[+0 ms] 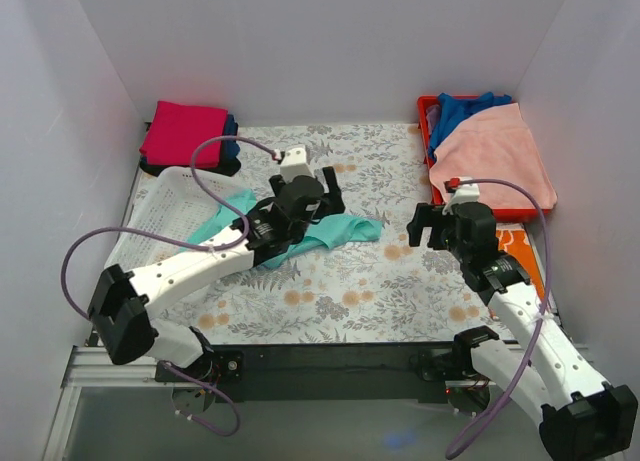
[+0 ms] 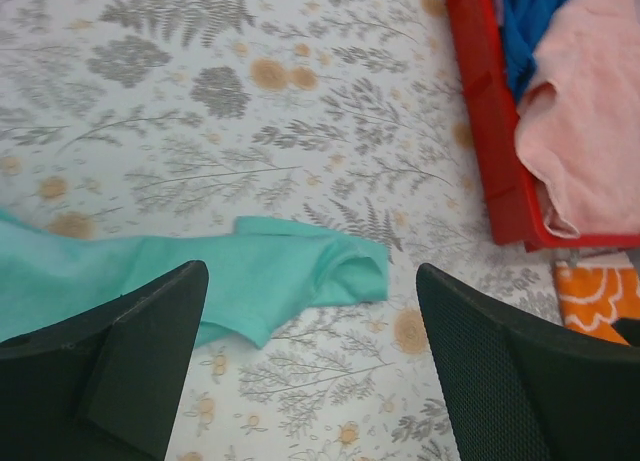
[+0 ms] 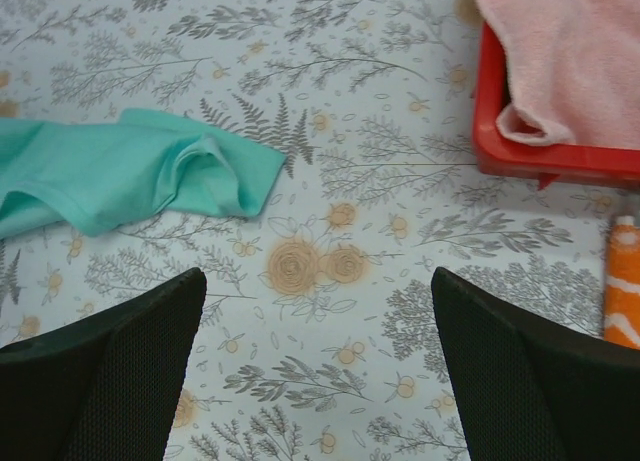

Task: Fold and stack the t-shirts
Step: Move the tshirt to the center of the board, then grab crumpled tshirt from bin with the right arm

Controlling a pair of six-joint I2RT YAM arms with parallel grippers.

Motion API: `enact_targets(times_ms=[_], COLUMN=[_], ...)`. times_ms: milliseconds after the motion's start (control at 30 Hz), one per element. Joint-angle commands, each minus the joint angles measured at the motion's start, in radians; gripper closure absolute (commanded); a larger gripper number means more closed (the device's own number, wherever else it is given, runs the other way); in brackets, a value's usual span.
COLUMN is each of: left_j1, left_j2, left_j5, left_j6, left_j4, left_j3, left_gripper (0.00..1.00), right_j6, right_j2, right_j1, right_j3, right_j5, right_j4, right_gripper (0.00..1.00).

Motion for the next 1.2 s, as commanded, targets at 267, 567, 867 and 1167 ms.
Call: enact_targets(times_ms=[267,567,867,1167], left_j1=[0.348,0.565,0.733,0.8], left_j2=[-0.178,-0.201,-0.212,-0.279], left_j5=[0.032,0.222,0.354,0.368], left_j6=[-0.161,-0.182,-0.136,-0.104], left_j4=[-0.261,-0.208,-0.185,-0.221], left_j3=[-0.181,-0.268,-0.245,-0.218], left_gripper=[0.15,0.16,0.16,0.16], right_j6=[-0.003,-0.118,-0.19,-0.227], right_j2=[0.329,0.657,0.895,1.116], right_j1=[0.427,0.664,0.728,0.788], right_j3=[0.132,0.365,0.572,0.769], right_j5=[0.062,0.082,-0.016,-0.051], right_j4=[0.24,0.338,0.4,0.4], right_gripper=[0.03,0.07,0.1,0.1])
